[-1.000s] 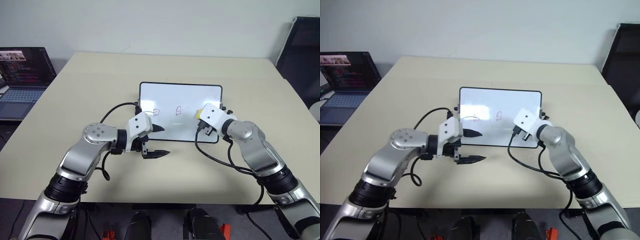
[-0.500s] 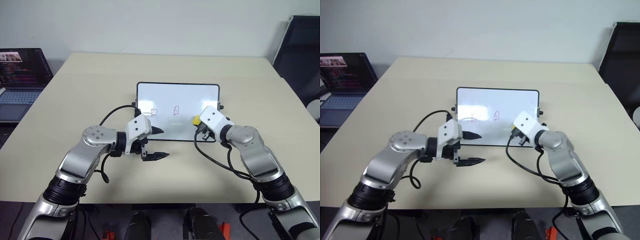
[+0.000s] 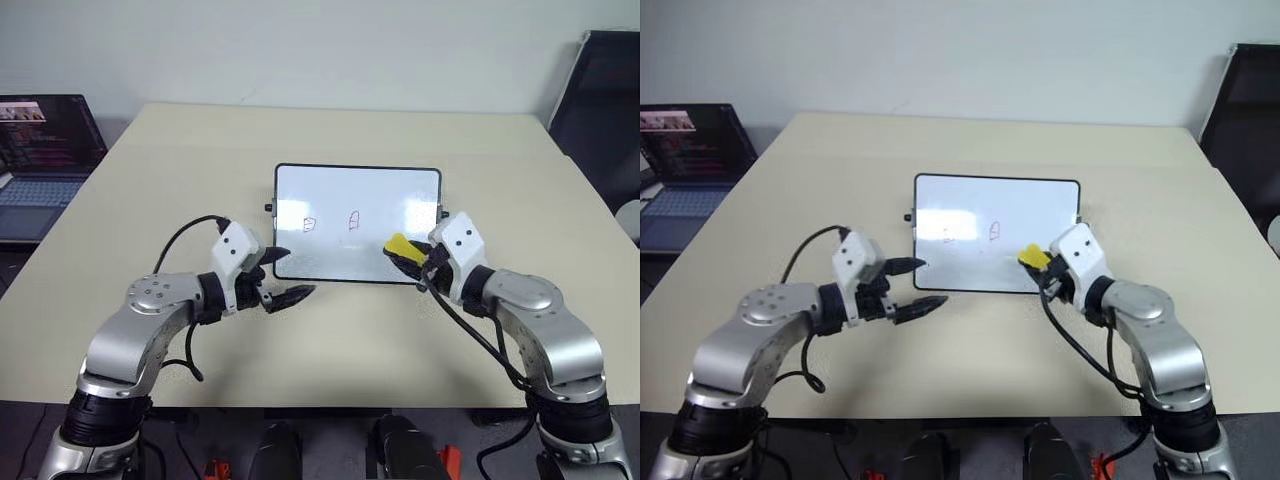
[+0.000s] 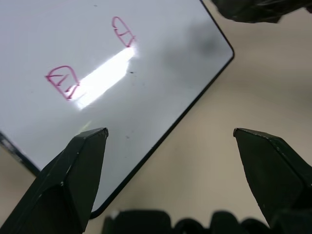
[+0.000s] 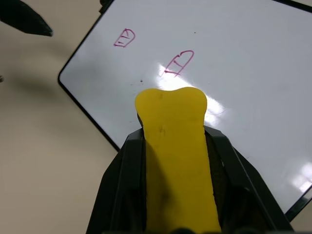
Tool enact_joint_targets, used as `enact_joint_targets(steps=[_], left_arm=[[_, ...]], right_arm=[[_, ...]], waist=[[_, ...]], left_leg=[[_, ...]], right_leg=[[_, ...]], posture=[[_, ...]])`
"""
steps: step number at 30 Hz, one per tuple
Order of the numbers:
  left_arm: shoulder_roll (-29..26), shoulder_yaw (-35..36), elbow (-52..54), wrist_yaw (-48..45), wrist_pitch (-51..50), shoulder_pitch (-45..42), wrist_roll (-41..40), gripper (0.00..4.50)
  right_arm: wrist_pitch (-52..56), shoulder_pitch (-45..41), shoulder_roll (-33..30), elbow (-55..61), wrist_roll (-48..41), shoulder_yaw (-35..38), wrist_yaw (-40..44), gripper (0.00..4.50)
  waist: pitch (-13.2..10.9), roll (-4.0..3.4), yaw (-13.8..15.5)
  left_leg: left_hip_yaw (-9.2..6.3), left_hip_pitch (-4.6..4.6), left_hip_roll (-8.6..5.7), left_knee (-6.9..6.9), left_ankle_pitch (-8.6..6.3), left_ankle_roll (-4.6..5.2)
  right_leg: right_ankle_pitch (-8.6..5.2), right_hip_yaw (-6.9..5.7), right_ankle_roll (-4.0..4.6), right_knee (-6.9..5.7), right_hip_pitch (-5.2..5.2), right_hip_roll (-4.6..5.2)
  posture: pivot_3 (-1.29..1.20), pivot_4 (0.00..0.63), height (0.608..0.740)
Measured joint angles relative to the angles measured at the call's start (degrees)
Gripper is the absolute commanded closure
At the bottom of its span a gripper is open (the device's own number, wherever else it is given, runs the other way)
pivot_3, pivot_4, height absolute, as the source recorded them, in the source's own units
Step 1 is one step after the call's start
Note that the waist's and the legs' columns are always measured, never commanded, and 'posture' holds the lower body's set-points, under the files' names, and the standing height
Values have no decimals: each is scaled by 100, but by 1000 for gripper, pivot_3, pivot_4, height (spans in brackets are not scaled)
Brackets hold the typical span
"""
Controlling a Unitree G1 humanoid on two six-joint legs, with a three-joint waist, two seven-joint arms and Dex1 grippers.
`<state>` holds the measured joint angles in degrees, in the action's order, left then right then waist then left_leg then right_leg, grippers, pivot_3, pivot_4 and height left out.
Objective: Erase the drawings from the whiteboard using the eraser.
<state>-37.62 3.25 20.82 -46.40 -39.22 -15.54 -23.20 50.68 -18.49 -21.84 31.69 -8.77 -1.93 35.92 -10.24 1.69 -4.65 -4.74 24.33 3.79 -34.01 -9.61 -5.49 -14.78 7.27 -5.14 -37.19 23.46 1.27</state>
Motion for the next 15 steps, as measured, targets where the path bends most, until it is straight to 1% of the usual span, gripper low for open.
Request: enact_joint_targets(steps=[6,15], left_arm=[[29,253,113,229,-198,14,-311,0],[-173,274,112,282,-168,11,-315,0]], right_arm=[[-352,66,275,-60,-337,5,-125,3327],[-707,44,144,-253,-365,-245,-273,3327]], waist=[[0,0,-2],[0,0,-2]], left_leg=[[0,1,0,4,0,0],[1,3,0,4,0,0]], right_leg=[[0,-1,0,4,1,0],[0,0,0,8,2,0]], posture=[[0,150,740],[0,150,740]])
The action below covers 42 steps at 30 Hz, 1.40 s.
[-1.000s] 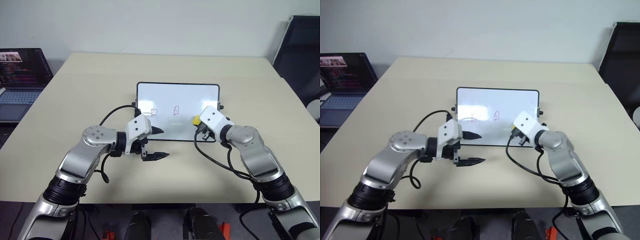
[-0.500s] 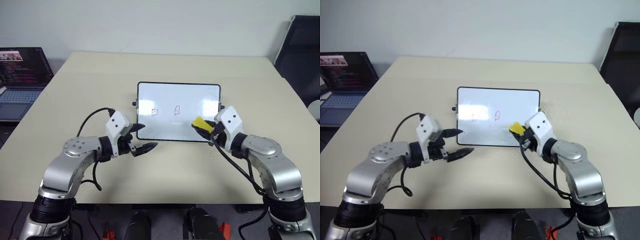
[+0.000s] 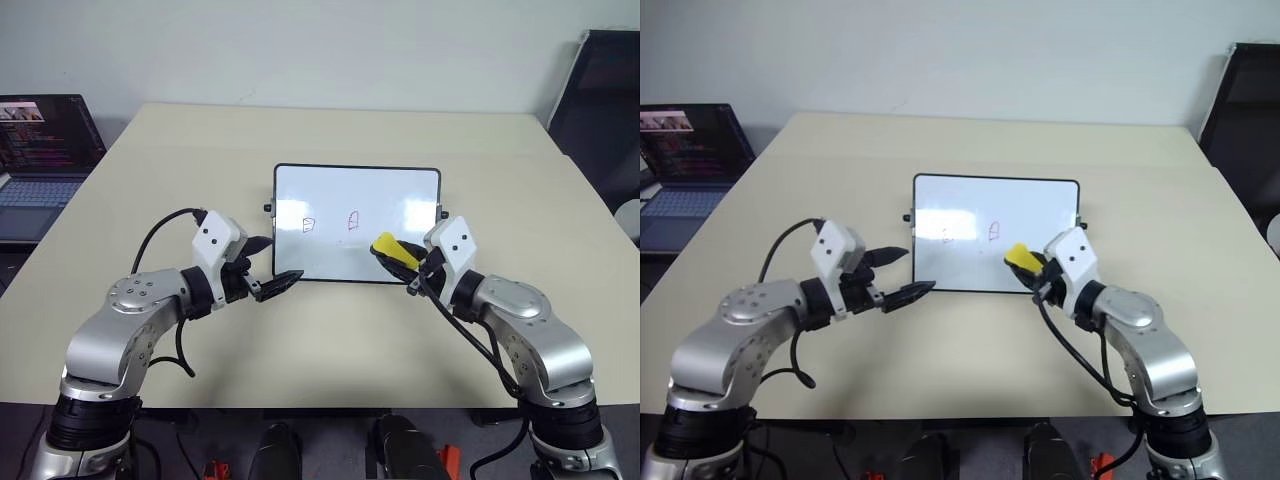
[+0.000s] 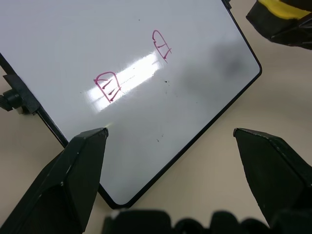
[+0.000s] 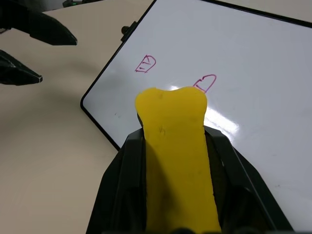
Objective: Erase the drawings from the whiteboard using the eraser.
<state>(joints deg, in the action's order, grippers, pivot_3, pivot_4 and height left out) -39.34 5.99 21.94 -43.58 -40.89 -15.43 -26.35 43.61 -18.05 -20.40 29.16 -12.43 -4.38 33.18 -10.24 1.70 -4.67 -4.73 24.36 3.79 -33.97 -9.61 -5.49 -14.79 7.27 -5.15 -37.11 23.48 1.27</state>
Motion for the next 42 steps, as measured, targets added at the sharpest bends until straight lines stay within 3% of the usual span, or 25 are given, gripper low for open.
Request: enact_joint_targets(steps=[13,21,27,36,42], left_arm=[[-371,-426,-311,-378,219,-87,255,0],[-411,-827,-586,-725,460,-394,414,0],[-366,-972,-673,-790,618,-515,518,0],[-319,-1039,-675,-826,632,-508,543,0],[-300,-1039,-672,-826,632,-506,541,0]], right_arm=[[-590,-829,-591,-618,733,-982,-52,3327],[-1121,-2046,-195,-2305,1569,-1648,-274,3327],[-1648,-2804,70,-3602,2105,-1744,-586,3329],[-1967,-2546,-422,-3391,2570,-2275,335,3339],[-2264,-2640,-131,-3737,2959,-2340,-242,3346]], waist=[[-1,0,-4],[-3,1,-8],[-4,-1,-6],[-3,1,-2],[-3,1,-18]], left_leg=[[3,0,0,0,0,0],[3,4,0,2,0,0],[2,8,0,7,0,0],[1,-7,0,-3,0,0],[3,-37,0,-4,3,1]], right_leg=[[0,1,0,1,4,0],[1,0,-1,1,7,0],[11,-2,-19,0,9,0],[2,-1,-4,-7,-7,-1],[14,4,7,-12,-21,-1]], posture=[[0,150,740],[0,150,740],[0,150,740],[0,150,740],[0,150,740]])
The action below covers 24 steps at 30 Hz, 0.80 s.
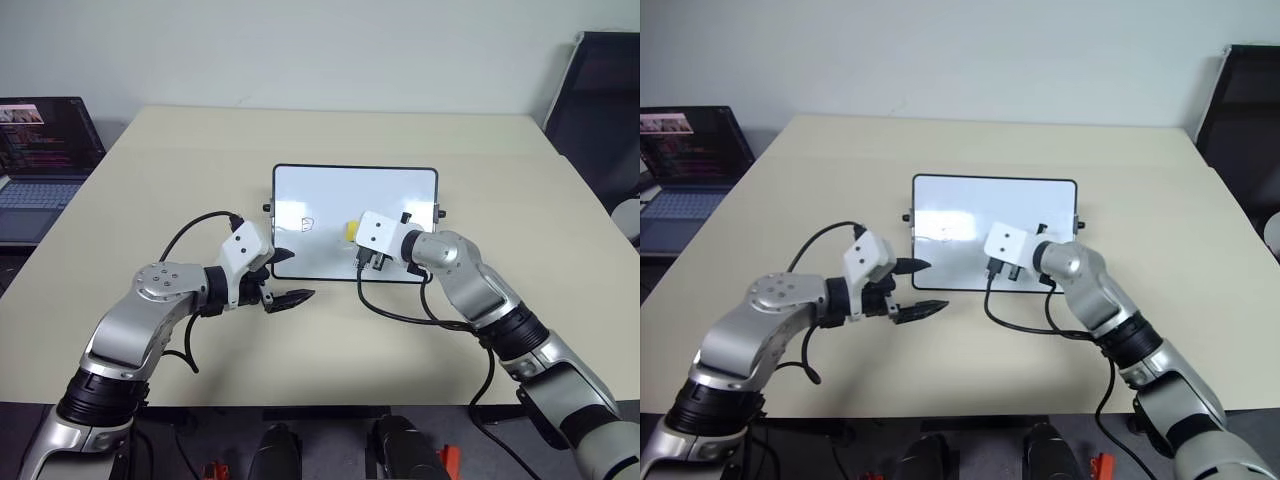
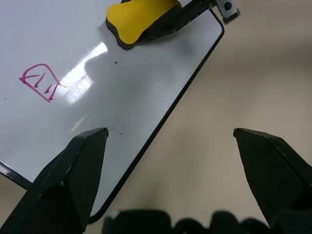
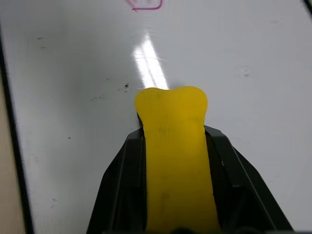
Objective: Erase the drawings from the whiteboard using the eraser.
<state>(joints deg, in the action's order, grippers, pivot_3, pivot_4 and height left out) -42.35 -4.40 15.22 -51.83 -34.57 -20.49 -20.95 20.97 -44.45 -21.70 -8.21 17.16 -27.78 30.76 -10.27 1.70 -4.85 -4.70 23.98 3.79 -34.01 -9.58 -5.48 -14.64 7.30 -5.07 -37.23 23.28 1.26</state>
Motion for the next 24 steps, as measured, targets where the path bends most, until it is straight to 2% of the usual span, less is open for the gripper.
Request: enact_joint_targets(steps=[5,13,24], left_arm=[[4,-2,0,-1,0,26,0,0],[8,-2,7,0,-1,48,-3,0],[10,-1,28,6,-2,90,-14,0]], right_arm=[[-48,-156,43,-197,66,242,-209,3347],[309,306,-148,467,-67,33,1052,3348],[-118,-59,252,-202,82,221,134,3350]], waist=[[0,1,7],[1,1,6],[0,1,-10]], left_leg=[[0,0,0,0,4,5],[0,1,0,5,3,5],[0,-4,0,3,4,5]], right_leg=[[3,0,-1,2,-4,0],[-4,-1,-8,3,-4,-1],[4,0,0,2,-2,0]], posture=[[0,150,740],[0,150,740],[0,150,740]])
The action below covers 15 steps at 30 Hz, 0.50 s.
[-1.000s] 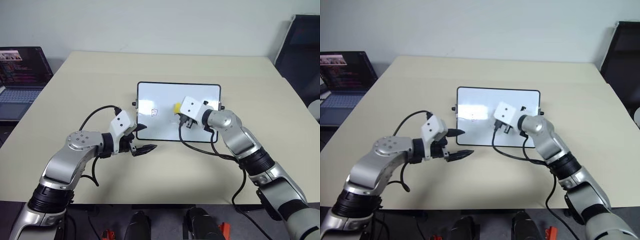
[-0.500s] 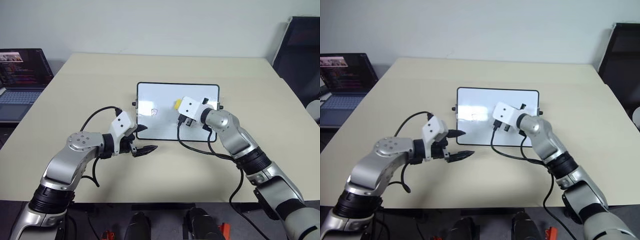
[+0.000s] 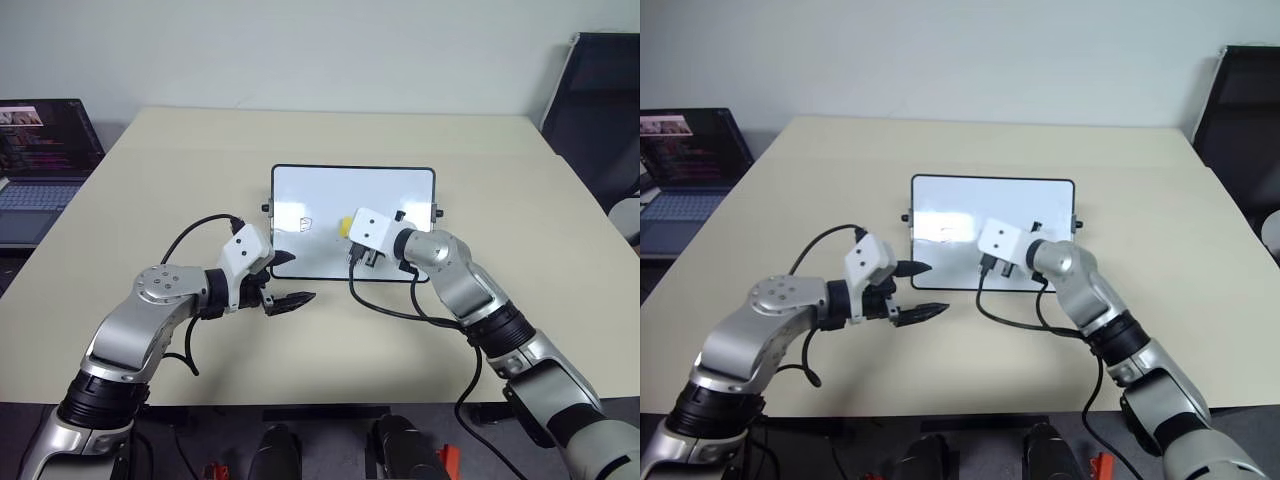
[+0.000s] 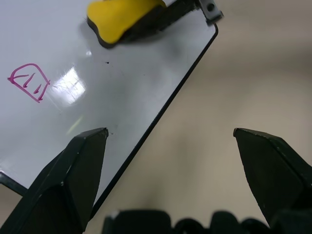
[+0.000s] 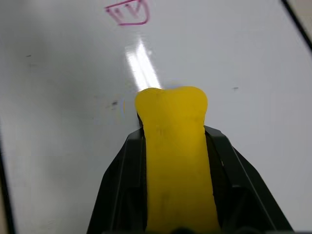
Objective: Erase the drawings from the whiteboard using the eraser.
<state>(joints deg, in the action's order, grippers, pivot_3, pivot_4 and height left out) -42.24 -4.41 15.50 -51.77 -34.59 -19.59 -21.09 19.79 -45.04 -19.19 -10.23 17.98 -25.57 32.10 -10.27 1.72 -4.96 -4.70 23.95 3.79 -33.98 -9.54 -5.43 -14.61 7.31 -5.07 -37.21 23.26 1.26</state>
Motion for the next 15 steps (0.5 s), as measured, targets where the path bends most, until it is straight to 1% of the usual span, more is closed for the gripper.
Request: enact_joint_targets(steps=[5,12,15], left_arm=[[45,-1,3,5,-2,8,-4,0],[50,-1,9,4,-3,34,-4,0],[52,-2,8,5,-3,34,-4,0]], right_arm=[[47,-70,-7,-12,2,-2,122,3354],[449,327,-343,617,-3,-132,964,3354],[472,366,-300,653,-3,-128,904,3355]], waist=[[0,0,2],[1,1,18],[0,1,15]], left_leg=[[0,4,0,3,0,0],[0,1,0,2,0,0],[0,1,0,2,0,0]], right_leg=[[-3,0,-4,2,1,0],[-3,0,-3,4,-2,0],[-3,0,-3,3,0,0]], posture=[[0,150,740],[0,150,740],[0,150,740]])
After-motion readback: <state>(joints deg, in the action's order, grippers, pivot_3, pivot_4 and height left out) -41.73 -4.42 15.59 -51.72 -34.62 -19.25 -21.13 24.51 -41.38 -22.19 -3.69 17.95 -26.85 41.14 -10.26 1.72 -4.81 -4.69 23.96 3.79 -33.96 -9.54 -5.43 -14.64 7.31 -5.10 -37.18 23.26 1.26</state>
